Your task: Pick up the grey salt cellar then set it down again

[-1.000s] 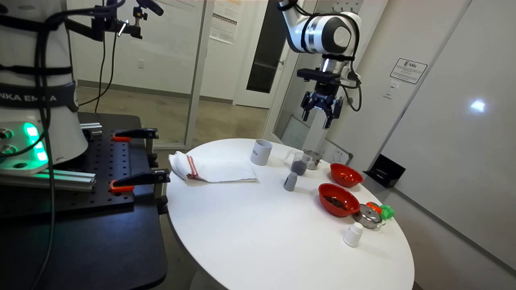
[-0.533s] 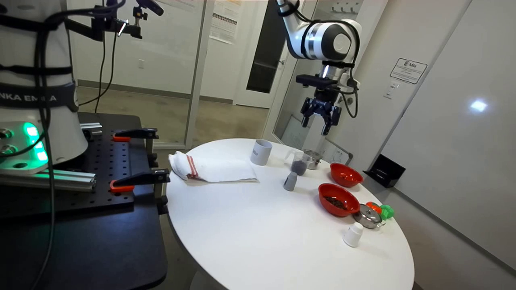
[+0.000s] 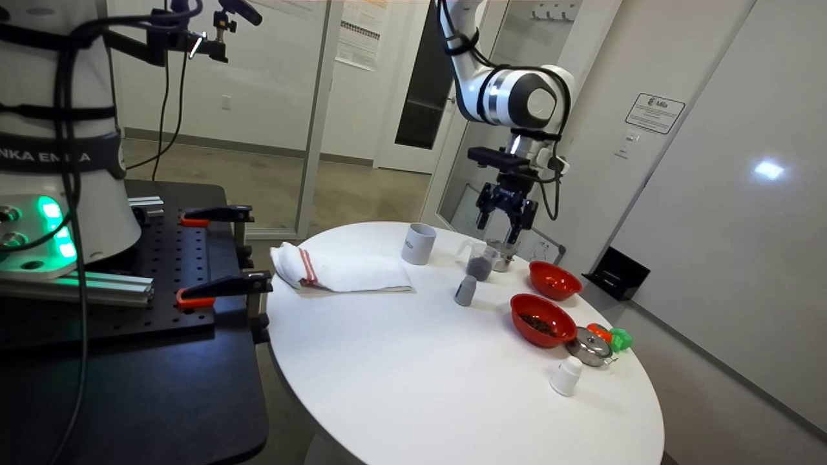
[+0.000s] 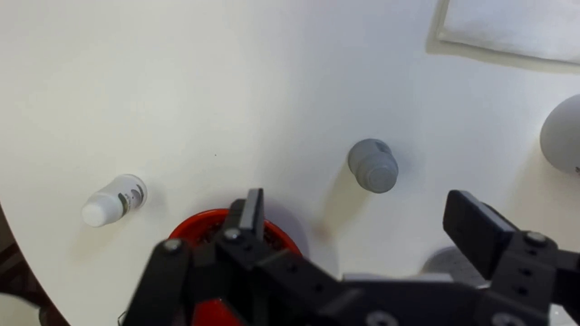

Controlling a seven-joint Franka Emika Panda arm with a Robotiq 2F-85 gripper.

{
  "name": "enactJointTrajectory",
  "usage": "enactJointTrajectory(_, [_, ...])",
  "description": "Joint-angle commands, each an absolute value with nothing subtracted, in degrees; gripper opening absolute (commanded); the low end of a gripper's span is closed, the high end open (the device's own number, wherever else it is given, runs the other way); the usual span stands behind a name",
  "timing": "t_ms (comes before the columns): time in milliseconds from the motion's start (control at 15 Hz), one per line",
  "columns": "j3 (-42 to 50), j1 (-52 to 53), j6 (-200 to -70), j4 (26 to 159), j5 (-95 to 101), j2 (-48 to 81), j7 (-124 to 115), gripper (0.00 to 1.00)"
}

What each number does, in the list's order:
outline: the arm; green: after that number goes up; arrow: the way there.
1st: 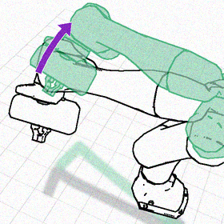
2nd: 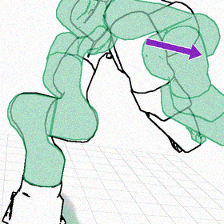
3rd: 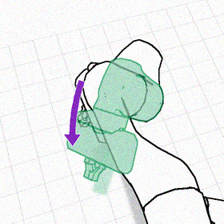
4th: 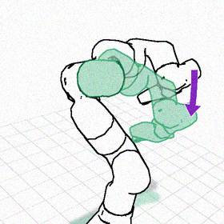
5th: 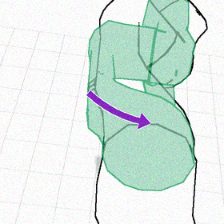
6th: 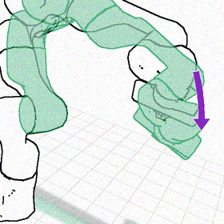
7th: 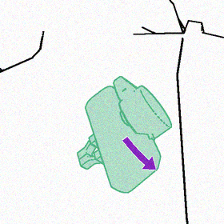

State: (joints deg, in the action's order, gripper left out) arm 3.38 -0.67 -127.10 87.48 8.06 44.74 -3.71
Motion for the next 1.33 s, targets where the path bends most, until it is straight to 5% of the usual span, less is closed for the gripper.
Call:
enactJointTrajectory(0, [2.4, -2.3, -126.9, 83.3, 5.0, 49.0, -2.4, 1.0])
enactJointTrajectory(1267, [1.1, -1.2, -116.8, 60.8, 4.6, 67.2, 2.3, 1.0])
